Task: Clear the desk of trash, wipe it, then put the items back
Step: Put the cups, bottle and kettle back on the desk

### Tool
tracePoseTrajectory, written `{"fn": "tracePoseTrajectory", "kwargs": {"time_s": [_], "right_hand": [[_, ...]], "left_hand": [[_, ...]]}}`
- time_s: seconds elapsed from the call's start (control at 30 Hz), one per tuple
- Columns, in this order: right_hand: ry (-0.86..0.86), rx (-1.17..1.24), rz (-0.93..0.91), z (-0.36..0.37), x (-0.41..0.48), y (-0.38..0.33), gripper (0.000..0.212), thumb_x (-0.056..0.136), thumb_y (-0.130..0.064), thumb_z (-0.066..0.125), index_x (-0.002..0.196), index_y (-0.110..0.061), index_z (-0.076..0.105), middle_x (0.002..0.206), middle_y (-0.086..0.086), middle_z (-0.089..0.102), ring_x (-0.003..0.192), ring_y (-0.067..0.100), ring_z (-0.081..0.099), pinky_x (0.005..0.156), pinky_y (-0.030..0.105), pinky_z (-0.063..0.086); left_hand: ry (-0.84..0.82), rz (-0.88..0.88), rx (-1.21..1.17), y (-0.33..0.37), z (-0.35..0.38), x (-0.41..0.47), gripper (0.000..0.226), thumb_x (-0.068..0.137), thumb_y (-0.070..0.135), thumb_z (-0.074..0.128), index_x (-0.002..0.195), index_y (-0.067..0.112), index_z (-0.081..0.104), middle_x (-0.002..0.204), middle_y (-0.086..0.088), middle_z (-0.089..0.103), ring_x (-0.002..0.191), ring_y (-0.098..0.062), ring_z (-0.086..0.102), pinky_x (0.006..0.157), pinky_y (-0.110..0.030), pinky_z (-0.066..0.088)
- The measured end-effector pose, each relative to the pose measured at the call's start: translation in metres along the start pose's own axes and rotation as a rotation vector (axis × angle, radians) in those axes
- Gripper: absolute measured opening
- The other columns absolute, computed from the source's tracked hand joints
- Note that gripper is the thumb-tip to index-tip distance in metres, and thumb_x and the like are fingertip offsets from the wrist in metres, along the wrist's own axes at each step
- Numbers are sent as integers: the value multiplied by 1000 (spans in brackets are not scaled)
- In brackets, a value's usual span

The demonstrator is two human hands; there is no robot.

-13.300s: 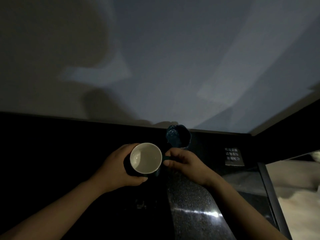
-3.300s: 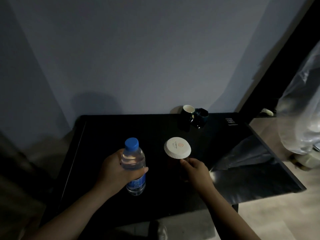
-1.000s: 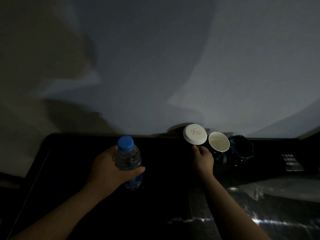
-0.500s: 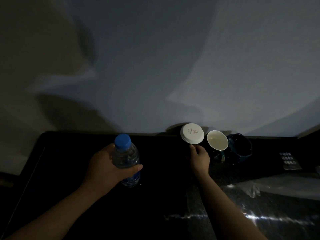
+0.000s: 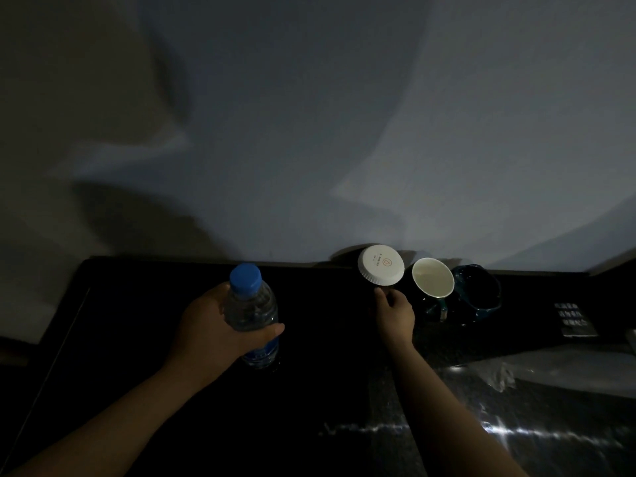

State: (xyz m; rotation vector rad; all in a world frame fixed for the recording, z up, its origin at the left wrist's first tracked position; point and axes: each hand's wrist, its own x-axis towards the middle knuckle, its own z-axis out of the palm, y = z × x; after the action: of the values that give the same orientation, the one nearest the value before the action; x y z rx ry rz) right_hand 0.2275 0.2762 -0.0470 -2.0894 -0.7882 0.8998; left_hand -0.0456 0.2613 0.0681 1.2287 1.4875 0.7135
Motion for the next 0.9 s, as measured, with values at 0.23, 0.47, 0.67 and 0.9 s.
{"fn": "tracePoseTrajectory", "kwargs": {"time_s": [0.23, 0.47, 0.67, 0.9], "right_hand": [[153, -98, -160, -14, -54, -16, 30, 91, -28, 61, 116, -12, 59, 99, -2, 63, 88, 14, 61, 76, 33, 52], [-324, -588, -564, -16, -90, -29, 32, 89, -27, 64, 121, -22, 59, 113, -5, 57, 92, 4, 55, 76, 16, 44], [-569, -743, -690, 11, -117, -61, 38, 91, -31, 60, 128, -24, 51, 122, -5, 52, 93, 0, 50, 73, 9, 40], [-699, -709, -737, 53, -141, -96, 32, 92, -30, 60, 122, -24, 55, 119, -4, 52, 99, 7, 56, 87, 23, 49]], "left_hand": [[17, -15, 10, -3, -7, -8, 41, 66, 11, 85, 89, 34, 60, 87, 15, 68, 90, -9, 63, 96, -40, 49], [35, -22, 25, -14, -30, -19, 45, 66, 13, 86, 88, 36, 55, 94, 16, 62, 87, -10, 61, 98, -42, 48], [61, -25, 15, -30, -65, -25, 41, 69, 16, 84, 90, 36, 55, 95, 15, 62, 97, -20, 61, 97, -40, 49], [196, -21, 17, -58, -117, -13, 40, 68, 23, 85, 89, 36, 54, 93, 18, 61, 82, 1, 57, 83, -29, 48]]}}
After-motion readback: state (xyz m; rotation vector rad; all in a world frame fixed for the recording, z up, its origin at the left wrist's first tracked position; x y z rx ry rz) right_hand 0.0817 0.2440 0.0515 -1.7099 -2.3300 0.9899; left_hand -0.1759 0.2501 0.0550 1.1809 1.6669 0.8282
